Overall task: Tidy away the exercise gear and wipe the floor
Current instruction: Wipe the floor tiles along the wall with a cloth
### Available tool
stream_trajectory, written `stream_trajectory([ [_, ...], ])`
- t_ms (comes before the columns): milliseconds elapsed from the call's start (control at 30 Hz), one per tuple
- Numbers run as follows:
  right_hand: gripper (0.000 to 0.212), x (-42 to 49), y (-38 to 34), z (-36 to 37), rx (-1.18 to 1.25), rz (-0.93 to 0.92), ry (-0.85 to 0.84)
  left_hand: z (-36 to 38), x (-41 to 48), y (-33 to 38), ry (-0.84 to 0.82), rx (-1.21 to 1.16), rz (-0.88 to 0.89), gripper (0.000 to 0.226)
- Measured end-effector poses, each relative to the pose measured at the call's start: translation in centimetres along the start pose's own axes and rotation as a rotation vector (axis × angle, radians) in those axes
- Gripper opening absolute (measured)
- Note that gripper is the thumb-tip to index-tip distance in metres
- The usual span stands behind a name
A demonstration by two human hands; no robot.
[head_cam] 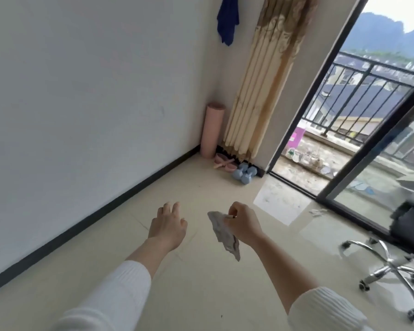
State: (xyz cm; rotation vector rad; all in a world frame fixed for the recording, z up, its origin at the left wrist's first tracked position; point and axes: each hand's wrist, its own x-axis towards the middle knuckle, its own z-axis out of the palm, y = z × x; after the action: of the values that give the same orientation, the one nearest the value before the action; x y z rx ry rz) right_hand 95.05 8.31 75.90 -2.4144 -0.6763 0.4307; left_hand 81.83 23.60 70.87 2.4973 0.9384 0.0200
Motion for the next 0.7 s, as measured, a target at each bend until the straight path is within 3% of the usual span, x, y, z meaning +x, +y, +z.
stream_trajectory([
  [267, 0.041, 16.7, 2.5, -2.6, -0.024, -0.068, -0.245, 3.7, 9.9, 5.5, 0.033, -0.054, -0.258, 0.055],
  [367, 0.039, 21.9, 2.6, -1.4, -0.045, -0.117, -0.319, 5.1, 13.4, 5.2, 0.027, -0.034, -0.345, 0.054],
  [500, 0.02, 28.3, 2.9, 1.1, -0.093, -0.159, -0.421, 7.4, 19.1, 4.0, 0.007, -0.046, -0.448, 0.054],
  [700, 0.034, 37.5, 4.5, 6.4, -0.166, -0.147, -0.522, 11.4, 26.3, 1.7, -0.022, -0.132, -0.61, 0.055],
])
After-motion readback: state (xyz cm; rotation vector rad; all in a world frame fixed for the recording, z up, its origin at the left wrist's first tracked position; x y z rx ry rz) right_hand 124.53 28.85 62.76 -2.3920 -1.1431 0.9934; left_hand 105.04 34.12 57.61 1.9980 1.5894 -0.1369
